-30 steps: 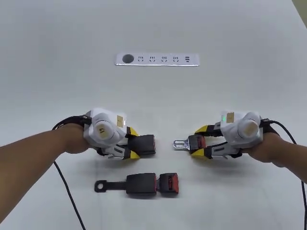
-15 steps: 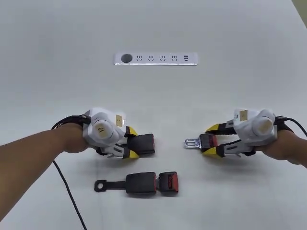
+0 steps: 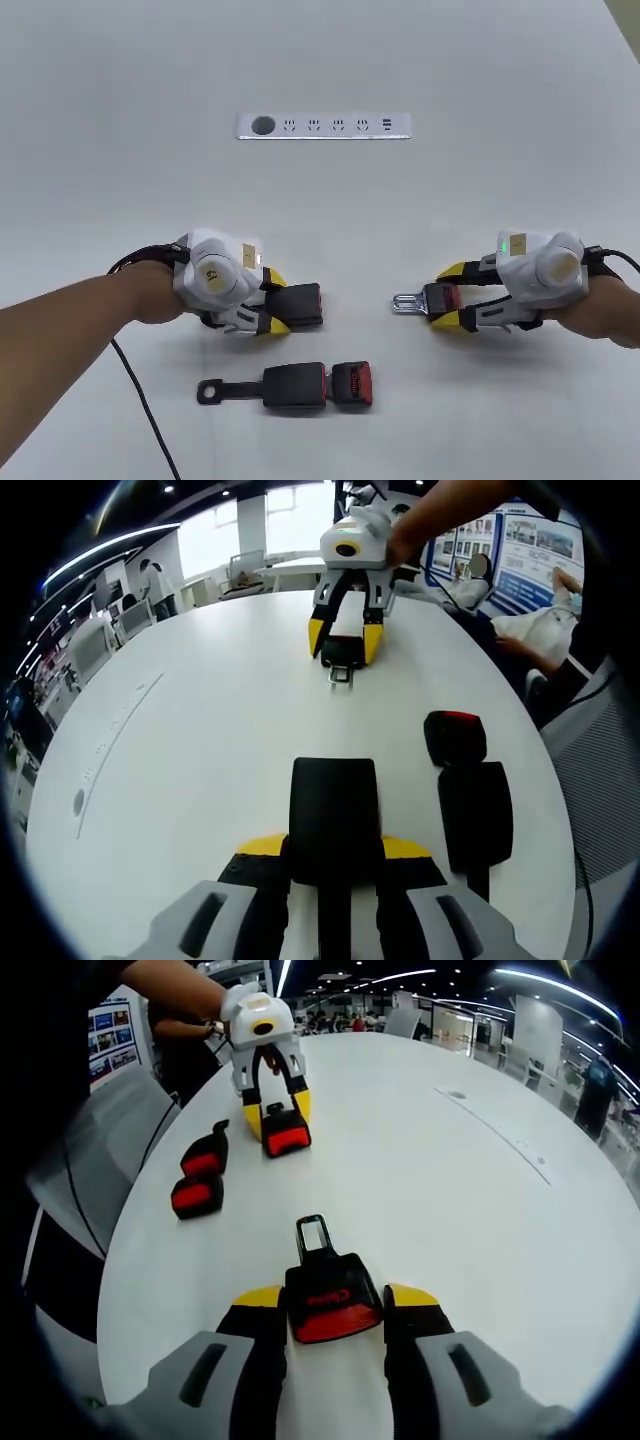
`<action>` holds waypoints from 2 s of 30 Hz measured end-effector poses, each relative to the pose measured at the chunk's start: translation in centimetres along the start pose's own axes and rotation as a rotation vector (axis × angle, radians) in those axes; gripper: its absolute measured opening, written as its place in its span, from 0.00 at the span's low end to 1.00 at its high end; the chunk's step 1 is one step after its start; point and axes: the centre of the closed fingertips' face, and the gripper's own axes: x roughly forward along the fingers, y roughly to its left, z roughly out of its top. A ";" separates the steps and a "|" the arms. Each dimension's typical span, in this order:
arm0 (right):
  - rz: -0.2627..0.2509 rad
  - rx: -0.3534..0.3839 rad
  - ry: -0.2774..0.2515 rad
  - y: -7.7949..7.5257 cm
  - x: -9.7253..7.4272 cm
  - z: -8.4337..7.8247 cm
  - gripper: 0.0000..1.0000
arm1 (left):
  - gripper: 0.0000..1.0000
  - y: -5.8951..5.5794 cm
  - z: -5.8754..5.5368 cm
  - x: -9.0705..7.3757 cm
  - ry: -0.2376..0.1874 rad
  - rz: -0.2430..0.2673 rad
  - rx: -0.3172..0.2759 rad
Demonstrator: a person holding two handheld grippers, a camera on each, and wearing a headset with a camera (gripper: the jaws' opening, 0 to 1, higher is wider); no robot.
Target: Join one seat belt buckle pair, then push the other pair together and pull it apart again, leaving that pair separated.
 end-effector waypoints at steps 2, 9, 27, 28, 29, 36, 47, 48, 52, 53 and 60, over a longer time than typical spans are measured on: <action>-0.004 0.004 0.003 0.0 0.0 0.1 0.36 | 0.34 0.0 0.0 0.0 -0.001 0.005 -0.009; -0.062 0.016 0.028 -0.1 0.0 0.0 0.38 | 0.43 -0.7 0.3 0.1 0.012 -0.002 -0.113; -0.408 0.254 -0.210 -0.6 -2.6 3.4 0.78 | 1.00 1.3 1.9 -4.2 -0.189 0.200 -0.403; -0.425 0.267 -0.224 -0.8 -2.8 3.5 0.80 | 1.00 1.5 2.1 -4.4 -0.210 0.216 -0.422; -0.429 0.267 -0.218 -0.6 -2.9 3.5 0.81 | 1.00 1.5 2.0 -4.7 -0.229 0.238 -0.441; -0.529 0.308 -0.261 0.0 -3.8 4.9 0.89 | 1.00 1.8 1.0 -6.3 -0.271 0.337 -0.512; -0.617 0.340 -0.306 2.1 -5.1 6.4 0.97 | 1.00 -1.4 1.3 -9.8 -0.363 0.446 -0.631; -0.620 0.341 -0.307 2.2 -5.2 6.4 0.99 | 1.00 -1.8 1.1 -10.3 -0.374 0.470 -0.647; -0.633 0.351 -0.320 3.3 -5.6 6.8 0.99 | 1.00 -2.0 0.1 -11.5 -0.383 0.524 -0.664; -0.635 0.357 -0.320 3.8 -5.6 6.9 0.99 | 1.00 -2.3 0.0 -11.7 -0.385 0.527 -0.673; -0.642 0.362 -0.319 5.4 -5.9 6.6 0.99 | 1.00 -3.6 -0.9 -13.5 -0.404 0.577 -0.702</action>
